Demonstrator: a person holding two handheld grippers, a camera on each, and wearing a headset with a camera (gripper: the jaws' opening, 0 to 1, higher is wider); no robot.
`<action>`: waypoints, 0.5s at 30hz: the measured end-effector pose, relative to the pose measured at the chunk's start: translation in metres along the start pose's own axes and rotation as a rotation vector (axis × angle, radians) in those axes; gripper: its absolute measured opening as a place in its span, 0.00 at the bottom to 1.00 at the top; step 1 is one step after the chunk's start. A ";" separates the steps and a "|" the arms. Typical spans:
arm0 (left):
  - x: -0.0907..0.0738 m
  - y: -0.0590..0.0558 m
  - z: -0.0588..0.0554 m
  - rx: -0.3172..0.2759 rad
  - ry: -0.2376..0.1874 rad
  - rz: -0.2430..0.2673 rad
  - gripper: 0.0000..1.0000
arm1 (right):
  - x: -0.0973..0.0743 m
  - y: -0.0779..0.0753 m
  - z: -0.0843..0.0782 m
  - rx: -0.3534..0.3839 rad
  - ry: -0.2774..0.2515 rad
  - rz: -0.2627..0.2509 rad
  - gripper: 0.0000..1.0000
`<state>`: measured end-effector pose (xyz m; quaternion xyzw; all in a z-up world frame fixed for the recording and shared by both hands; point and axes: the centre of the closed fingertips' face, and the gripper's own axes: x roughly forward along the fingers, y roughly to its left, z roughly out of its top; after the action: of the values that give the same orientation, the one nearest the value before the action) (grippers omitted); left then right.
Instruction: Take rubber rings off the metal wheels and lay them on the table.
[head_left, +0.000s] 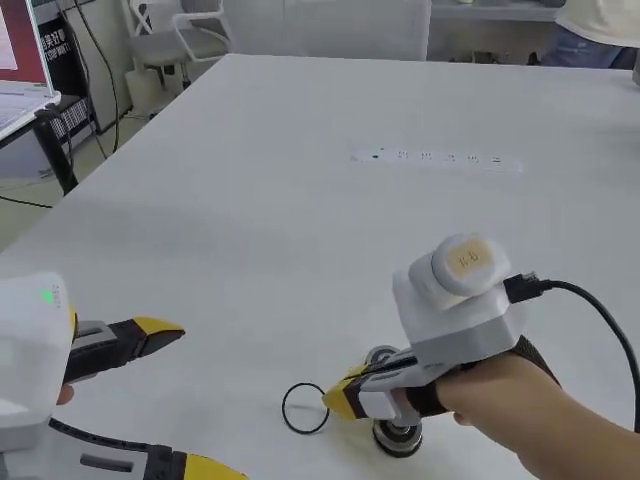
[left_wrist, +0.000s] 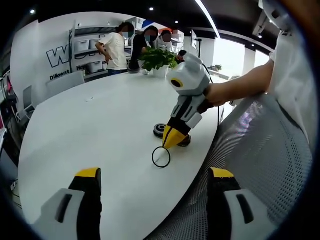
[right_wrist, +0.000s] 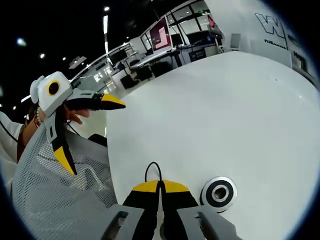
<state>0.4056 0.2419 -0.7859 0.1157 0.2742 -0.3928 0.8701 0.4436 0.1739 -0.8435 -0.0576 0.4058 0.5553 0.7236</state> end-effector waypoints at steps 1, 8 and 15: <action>0.000 0.000 0.000 0.000 0.000 0.000 0.85 | 0.000 0.000 0.000 -0.002 0.001 -0.001 0.00; 0.000 0.000 -0.001 0.000 0.004 0.000 0.85 | 0.002 0.000 -0.002 -0.023 0.008 -0.006 0.00; 0.000 0.001 -0.001 -0.003 -0.001 0.001 0.85 | 0.003 -0.003 -0.005 -0.028 0.015 -0.012 0.00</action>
<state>0.4056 0.2428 -0.7864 0.1142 0.2744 -0.3918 0.8707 0.4432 0.1723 -0.8499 -0.0742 0.4032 0.5559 0.7231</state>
